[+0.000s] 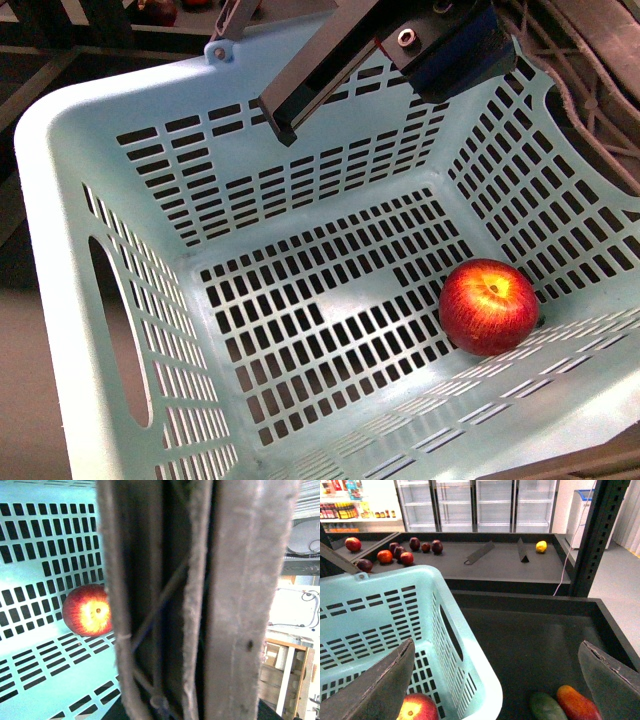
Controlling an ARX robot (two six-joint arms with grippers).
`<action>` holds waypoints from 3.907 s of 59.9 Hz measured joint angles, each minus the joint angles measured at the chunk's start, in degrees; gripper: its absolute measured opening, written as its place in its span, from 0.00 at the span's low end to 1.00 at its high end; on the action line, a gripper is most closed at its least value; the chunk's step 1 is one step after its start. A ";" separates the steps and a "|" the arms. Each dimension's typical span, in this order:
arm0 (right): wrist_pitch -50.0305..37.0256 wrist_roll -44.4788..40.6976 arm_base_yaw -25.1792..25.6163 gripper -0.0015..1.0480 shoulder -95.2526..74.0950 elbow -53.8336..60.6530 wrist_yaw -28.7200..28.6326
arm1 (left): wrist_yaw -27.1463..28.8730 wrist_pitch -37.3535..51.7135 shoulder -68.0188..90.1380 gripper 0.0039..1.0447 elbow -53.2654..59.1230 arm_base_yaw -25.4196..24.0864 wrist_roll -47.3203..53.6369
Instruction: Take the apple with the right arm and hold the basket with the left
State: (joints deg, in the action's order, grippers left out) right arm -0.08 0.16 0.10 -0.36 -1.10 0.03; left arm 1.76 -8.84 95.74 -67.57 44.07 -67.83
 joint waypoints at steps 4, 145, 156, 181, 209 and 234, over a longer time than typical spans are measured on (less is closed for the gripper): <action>0.00 0.02 0.00 0.92 0.00 0.00 -0.02 | 9.81 0.42 -0.02 0.15 0.00 0.24 -7.41; 0.00 0.02 0.00 0.92 0.04 0.00 0.00 | 8.96 3.93 -20.44 0.94 28.41 -23.50 -22.69; 0.00 0.00 0.00 0.92 0.04 0.00 -0.02 | 9.22 3.17 -23.12 0.94 28.74 -23.17 -22.95; 0.00 0.02 0.00 0.92 0.04 0.00 0.00 | 16.22 43.39 -23.23 0.70 44.83 -24.55 12.85; 0.00 0.02 0.00 0.92 0.04 0.00 -0.02 | 6.23 53.27 -44.87 0.03 61.42 -35.80 66.58; 0.00 0.02 0.00 0.92 0.07 0.00 0.00 | -1.64 43.01 -60.76 0.03 66.75 -43.78 67.17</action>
State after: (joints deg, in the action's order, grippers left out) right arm -0.08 0.19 0.10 -0.30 -1.10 0.03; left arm 0.12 34.17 34.98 -0.82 0.30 -0.67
